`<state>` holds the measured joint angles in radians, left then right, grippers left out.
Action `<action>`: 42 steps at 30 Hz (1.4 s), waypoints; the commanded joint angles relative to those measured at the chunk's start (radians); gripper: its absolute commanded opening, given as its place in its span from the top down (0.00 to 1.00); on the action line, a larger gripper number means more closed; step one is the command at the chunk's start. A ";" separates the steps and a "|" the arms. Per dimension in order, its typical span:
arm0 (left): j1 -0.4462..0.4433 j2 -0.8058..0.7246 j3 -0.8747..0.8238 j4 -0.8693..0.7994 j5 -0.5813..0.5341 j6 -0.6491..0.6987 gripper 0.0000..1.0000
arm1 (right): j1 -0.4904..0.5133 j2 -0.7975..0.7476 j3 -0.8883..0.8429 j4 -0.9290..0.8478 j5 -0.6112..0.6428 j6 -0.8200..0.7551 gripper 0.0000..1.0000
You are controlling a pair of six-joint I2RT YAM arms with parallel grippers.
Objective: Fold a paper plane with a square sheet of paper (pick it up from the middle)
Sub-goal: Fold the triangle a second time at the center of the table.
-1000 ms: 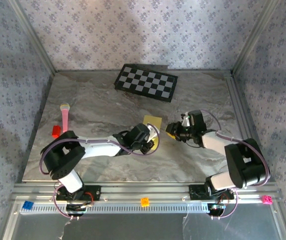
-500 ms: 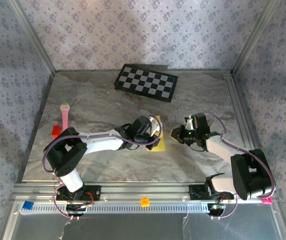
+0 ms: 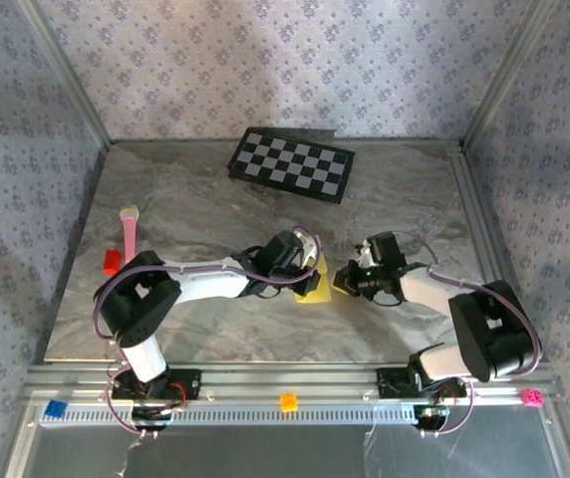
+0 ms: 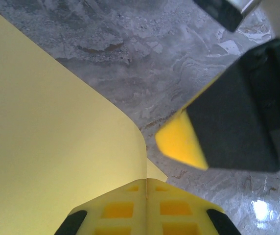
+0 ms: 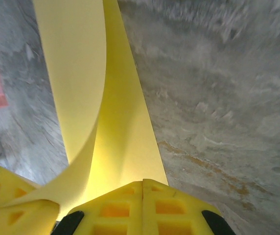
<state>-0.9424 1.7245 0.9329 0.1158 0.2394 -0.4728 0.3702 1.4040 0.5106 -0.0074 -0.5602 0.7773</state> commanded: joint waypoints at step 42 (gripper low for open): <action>0.100 0.039 -0.045 -0.018 -0.069 0.038 0.98 | 0.048 0.145 0.101 -0.112 0.101 -0.081 1.00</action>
<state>-0.8501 1.7470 0.8921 0.1085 0.1925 -0.4683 0.4213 1.5345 0.6014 -0.0566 -0.4965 0.7132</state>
